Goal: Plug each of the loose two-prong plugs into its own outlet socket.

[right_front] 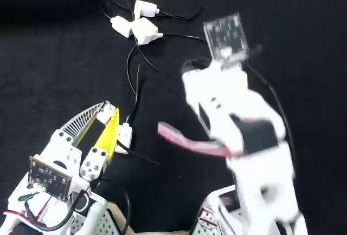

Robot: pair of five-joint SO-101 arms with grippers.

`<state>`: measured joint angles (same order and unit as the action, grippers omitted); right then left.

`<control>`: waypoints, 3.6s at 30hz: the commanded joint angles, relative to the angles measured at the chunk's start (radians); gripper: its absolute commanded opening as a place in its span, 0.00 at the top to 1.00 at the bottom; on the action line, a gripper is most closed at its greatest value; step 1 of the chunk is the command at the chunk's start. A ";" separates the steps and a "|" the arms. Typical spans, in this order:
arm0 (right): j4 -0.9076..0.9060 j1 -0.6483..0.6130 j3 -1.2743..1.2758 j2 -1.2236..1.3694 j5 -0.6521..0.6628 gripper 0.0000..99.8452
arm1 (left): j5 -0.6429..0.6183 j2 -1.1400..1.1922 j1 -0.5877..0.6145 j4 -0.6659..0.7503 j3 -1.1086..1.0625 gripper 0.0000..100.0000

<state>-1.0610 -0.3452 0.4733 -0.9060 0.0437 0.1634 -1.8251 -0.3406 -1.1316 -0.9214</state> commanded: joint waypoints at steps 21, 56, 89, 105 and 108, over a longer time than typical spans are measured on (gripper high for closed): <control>-0.005 -0.732 0.176 -0.579 0.259 0.99 | 0.120 -0.002 -0.335 0.153 -0.150 0.97; 0.175 -0.557 0.522 -0.717 0.384 0.99 | 0.167 0.000 -0.453 0.032 -0.061 0.97; 0.232 -0.390 0.613 -0.727 0.385 0.99 | 0.169 -0.002 -0.367 -0.054 -0.004 0.97; 0.226 -0.391 0.602 -0.719 0.384 0.99 | 0.169 0.000 -0.363 0.058 -0.074 0.97; 0.232 -0.391 0.619 -0.723 0.385 0.99 | 0.169 0.000 -0.363 -0.034 0.038 0.97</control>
<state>-0.8309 -0.7488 1.0871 -1.6333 0.4258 0.3291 -1.8144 -0.7135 -1.1055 -1.0441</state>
